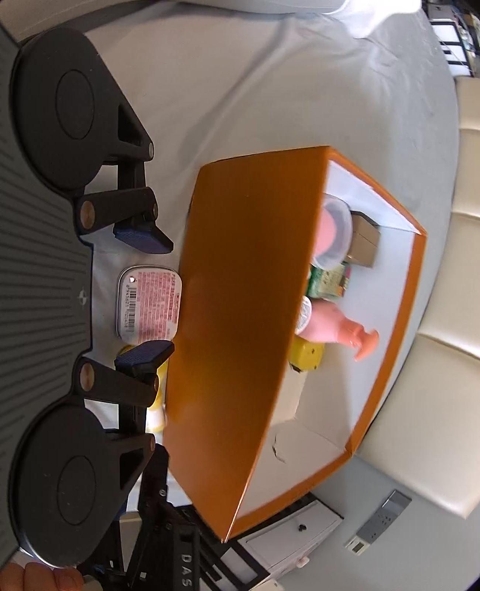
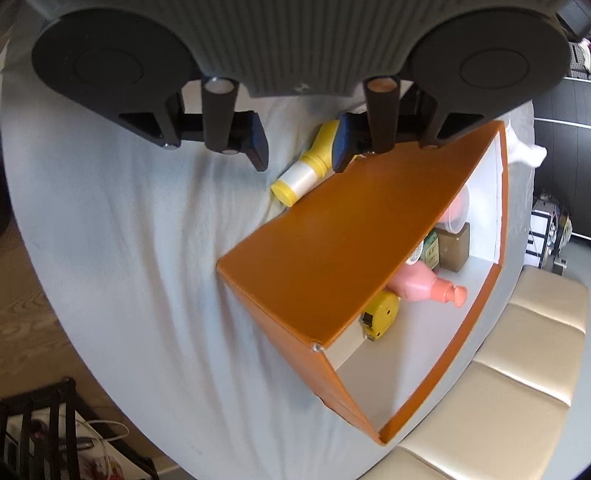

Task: Organize rigid objects
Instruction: 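Withdraw both grippers from the box toward the last items, then grasp the pink-labelled mint tin with the left gripper while the right gripper grasps the yellow bottle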

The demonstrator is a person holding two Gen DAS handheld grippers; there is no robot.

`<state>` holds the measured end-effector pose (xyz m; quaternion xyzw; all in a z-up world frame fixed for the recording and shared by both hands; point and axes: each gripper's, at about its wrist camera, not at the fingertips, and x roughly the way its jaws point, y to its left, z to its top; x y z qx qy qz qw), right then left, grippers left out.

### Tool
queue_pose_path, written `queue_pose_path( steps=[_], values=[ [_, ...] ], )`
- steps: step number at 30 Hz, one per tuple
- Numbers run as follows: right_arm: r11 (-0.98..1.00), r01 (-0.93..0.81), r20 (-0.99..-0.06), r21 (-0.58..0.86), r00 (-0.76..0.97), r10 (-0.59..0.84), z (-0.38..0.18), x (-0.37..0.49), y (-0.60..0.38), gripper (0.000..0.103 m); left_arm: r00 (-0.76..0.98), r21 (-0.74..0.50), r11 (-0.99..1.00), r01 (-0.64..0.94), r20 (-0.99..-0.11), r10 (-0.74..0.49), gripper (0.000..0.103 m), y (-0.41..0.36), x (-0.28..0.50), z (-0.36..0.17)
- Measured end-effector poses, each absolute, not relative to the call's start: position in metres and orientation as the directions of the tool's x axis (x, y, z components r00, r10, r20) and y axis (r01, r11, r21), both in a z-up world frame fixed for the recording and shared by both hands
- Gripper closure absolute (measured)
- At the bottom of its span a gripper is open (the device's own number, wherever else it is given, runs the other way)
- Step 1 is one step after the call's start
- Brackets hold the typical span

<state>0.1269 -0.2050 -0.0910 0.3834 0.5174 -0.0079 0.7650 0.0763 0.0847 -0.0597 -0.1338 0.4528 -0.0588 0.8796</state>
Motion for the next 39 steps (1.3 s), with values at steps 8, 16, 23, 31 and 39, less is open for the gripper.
queue_pose_path(
  steps=[8, 16, 23, 31, 39],
  values=[
    [0.645, 0.511, -0.821, 0.568, 0.409, 0.399, -0.121, 0.148, -0.203, 0.061, 0.548, -0.198, 0.978, 0.069, -0.812, -0.203, 0.03, 0.068, 0.084, -0.075],
    [0.646, 0.516, -0.826, 0.562, 0.385, 0.412, -0.13, 0.164, -0.194, 0.063, 0.514, -0.178, 0.976, 0.124, -0.83, -0.216, 0.027, 0.061, 0.088, -0.086],
    [0.654, 0.522, -0.836, 0.548, 0.371, 0.404, -0.133, 0.169, -0.189, 0.064, 0.522, -0.088, 0.982, 0.166, -0.837, -0.163, 0.027, 0.047, 0.09, -0.089],
    [0.658, 0.5, -0.824, 0.563, 0.397, 0.404, -0.121, 0.165, -0.187, 0.074, 0.529, -0.024, 0.979, 0.201, -0.839, -0.129, 0.025, 0.038, 0.084, -0.088],
    [0.772, 0.374, -0.825, 0.514, 0.462, 0.325, -0.084, 0.149, -0.176, 0.081, 0.537, 0.02, 0.979, 0.201, -0.838, -0.094, 0.019, 0.021, 0.081, -0.09]
  ],
)
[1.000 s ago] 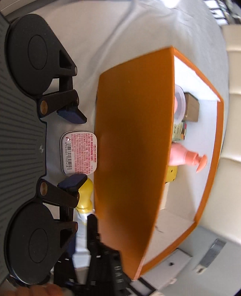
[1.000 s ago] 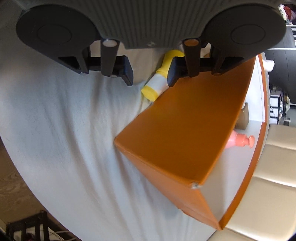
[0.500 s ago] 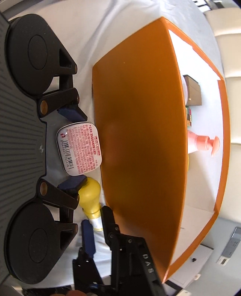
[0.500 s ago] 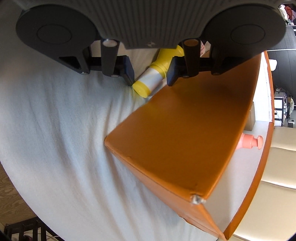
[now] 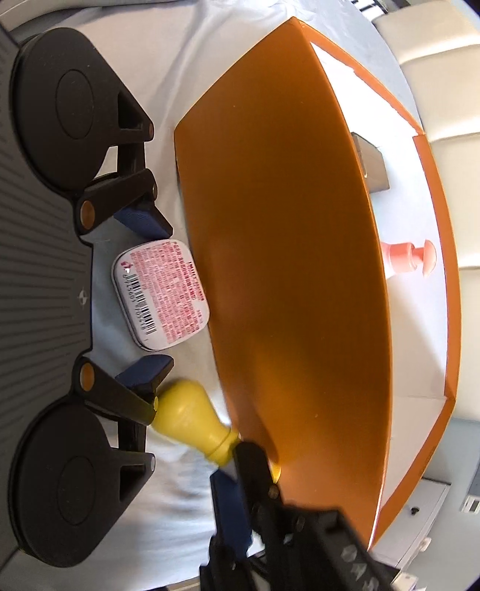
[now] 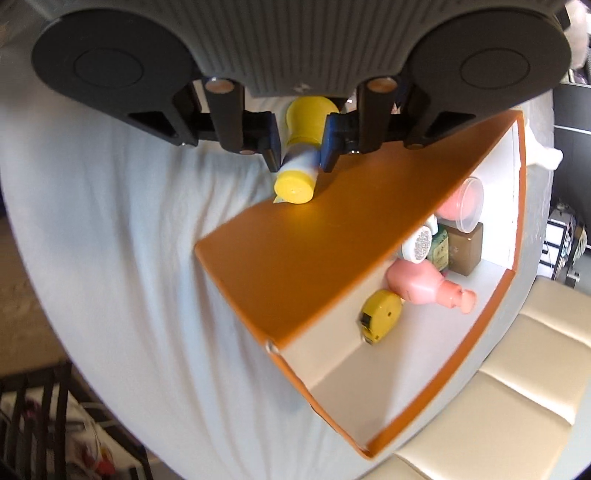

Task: Organize rigid objects
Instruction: 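Grasp the pink-labelled mint tin with the left gripper while the right gripper grasps the yellow bottle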

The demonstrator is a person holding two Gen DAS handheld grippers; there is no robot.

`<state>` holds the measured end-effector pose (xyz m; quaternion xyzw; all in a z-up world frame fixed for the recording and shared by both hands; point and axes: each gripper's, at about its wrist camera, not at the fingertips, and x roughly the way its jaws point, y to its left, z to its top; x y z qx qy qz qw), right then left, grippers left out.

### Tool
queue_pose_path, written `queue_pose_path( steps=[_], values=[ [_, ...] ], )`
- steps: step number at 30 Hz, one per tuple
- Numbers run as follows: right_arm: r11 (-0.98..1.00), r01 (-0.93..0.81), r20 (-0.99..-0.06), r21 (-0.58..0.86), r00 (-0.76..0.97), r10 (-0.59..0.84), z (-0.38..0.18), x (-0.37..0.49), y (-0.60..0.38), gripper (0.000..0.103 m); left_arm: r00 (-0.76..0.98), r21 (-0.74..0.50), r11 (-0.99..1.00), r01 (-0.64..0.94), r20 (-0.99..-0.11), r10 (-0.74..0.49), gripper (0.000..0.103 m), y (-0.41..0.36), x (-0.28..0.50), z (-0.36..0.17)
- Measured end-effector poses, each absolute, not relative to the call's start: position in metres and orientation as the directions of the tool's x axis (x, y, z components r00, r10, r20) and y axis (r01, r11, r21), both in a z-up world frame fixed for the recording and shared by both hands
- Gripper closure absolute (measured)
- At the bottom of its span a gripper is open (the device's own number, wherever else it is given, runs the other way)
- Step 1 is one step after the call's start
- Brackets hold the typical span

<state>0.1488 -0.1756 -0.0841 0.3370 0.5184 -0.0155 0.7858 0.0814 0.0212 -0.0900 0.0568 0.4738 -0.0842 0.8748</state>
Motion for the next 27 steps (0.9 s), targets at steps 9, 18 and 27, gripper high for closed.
queue_pose_path(
  steps=[9, 18, 27],
  values=[
    [0.8, 0.33, -0.821, 0.501, 0.474, 0.318, -0.077, 0.137, -0.185, 0.082, 0.539, 0.0, 0.989, 0.15, -0.839, -0.082, 0.03, 0.025, 0.079, -0.085],
    [0.829, 0.221, -0.77, 0.513, 0.546, 0.331, -0.049, 0.129, -0.18, 0.083, 0.587, -0.101, 0.974, 0.205, -0.783, -0.205, 0.03, 0.034, 0.049, -0.027],
    [0.844, 0.111, -0.696, 0.525, 0.626, 0.351, 0.007, 0.127, -0.188, 0.083, 0.627, -0.105, 0.945, 0.31, -0.725, -0.286, 0.03, 0.03, 0.077, 0.032]
  ],
)
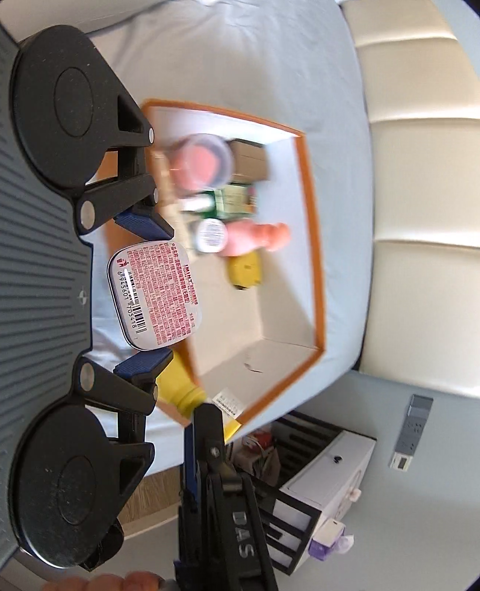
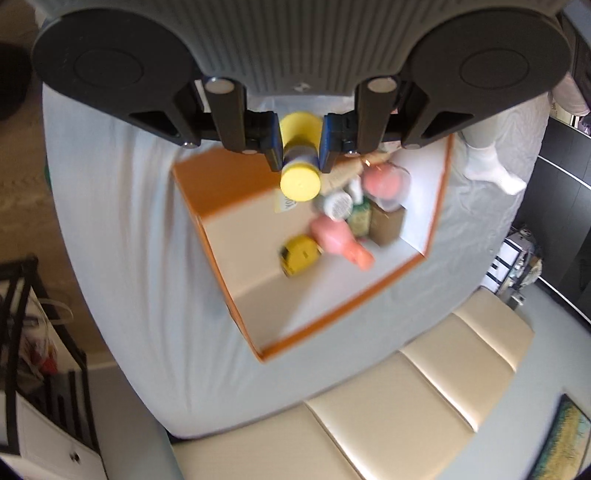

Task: Organize rigid objects
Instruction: 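Grasp the pink-labelled mint tin with the left gripper while the right gripper grasps the yellow bottle, then lower both items into the orange box and open both grippers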

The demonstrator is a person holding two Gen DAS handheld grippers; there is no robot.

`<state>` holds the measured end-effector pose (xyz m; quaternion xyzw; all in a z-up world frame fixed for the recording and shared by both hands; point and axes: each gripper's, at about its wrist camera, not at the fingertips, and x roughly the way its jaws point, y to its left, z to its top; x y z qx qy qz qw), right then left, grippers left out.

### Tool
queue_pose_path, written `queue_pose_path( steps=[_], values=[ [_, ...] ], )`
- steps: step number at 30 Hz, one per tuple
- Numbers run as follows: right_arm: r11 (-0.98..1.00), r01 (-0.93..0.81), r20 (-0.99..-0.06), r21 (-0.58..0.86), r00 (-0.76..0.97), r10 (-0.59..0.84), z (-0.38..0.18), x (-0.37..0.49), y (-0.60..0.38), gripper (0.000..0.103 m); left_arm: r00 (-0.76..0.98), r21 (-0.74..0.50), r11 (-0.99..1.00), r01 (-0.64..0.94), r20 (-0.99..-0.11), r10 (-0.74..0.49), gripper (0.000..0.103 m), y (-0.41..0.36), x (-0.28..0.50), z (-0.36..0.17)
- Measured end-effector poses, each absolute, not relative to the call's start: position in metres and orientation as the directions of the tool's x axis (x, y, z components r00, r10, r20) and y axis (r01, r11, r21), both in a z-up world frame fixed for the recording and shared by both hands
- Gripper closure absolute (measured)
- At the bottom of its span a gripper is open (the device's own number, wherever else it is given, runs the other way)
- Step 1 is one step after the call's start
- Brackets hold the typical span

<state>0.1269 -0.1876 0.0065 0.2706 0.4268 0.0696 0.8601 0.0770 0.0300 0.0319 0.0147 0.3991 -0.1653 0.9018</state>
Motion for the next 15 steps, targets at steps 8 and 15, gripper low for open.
queue_pose_path(
  steps=[8, 15],
  values=[
    [0.891, 0.029, -0.683, 0.453, 0.653, 0.326, 0.05, 0.186, -0.196, 0.084, 0.534, -0.114, 0.915, 0.386, -0.781, -0.323, 0.03, 0.014, 0.149, 0.031],
    [0.938, -0.024, -0.718, 0.347, 0.636, 0.282, 0.02, 0.24, -0.187, 0.084, 0.421, -0.039, 0.902, 0.43, -0.875, -0.238, 0.03, -0.021, 0.194, -0.013]
  ],
)
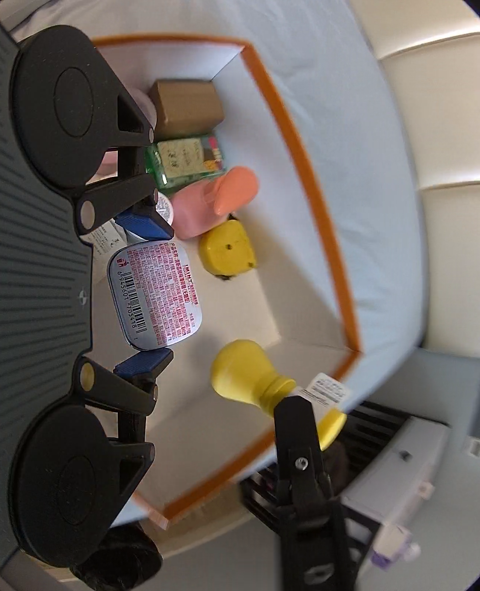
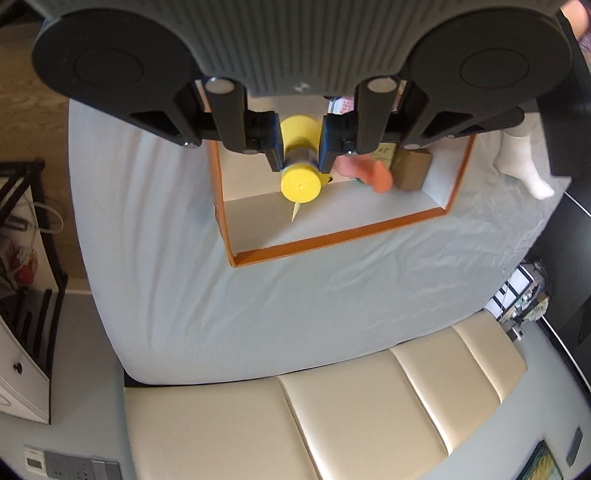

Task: Organize rigid objects
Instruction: 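Lower both items into the orange box and open both grippers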

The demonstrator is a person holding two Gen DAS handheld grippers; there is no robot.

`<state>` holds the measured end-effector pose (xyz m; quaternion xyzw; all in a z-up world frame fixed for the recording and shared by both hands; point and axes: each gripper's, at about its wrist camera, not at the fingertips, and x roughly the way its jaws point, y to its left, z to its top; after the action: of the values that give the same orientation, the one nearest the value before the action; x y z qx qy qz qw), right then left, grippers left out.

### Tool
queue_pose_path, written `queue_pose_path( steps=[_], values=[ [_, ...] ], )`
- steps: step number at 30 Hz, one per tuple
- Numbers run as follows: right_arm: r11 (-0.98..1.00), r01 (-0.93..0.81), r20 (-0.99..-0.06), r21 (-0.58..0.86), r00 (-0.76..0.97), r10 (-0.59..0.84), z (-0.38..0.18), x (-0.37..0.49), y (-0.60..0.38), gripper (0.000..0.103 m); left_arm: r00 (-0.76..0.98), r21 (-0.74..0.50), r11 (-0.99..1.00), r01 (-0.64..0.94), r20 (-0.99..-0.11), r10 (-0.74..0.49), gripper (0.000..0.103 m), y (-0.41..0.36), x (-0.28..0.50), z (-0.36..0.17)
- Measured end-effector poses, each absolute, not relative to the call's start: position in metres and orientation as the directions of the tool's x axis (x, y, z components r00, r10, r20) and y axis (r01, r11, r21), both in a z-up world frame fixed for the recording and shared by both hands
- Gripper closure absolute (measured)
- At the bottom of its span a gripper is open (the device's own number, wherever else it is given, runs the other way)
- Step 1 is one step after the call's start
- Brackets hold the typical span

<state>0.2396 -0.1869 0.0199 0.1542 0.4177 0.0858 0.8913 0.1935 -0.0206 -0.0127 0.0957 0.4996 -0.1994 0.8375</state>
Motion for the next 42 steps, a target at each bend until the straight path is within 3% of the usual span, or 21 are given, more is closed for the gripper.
queue_pose_path(
  steps=[15, 24, 28, 34, 42],
  values=[
    [0.947, -0.079, -0.718, 0.311, 0.633, 0.289, -0.014, 0.273, -0.188, 0.084, 0.254, 0.023, 0.935, 0.355, -0.964, -0.073, 0.029, -0.057, 0.249, -0.058],
    [0.943, -0.066, -0.724, 0.327, 0.623, 0.295, -0.012, 0.27, -0.194, 0.084, 0.202, -0.007, 0.954, 0.299, -0.977, -0.071, 0.025, -0.059, 0.254, -0.082],
    [0.943, -0.067, -0.728, 0.325, 0.619, 0.295, -0.013, 0.272, -0.192, 0.084, 0.207, -0.033, 0.956, 0.293, -0.974, -0.097, 0.016, -0.053, 0.252, -0.077],
    [0.949, -0.059, -0.735, 0.309, 0.619, 0.278, -0.014, 0.278, -0.194, 0.084, 0.206, -0.064, 0.941, 0.332, -0.969, -0.139, 0.016, -0.039, 0.227, -0.05],
    [0.921, -0.14, -0.748, 0.365, 0.545, 0.379, -0.02, 0.273, -0.175, 0.084, 0.394, -0.089, 0.938, 0.336, -0.891, -0.226, 0.024, 0.017, 0.165, 0.001]
  ],
)
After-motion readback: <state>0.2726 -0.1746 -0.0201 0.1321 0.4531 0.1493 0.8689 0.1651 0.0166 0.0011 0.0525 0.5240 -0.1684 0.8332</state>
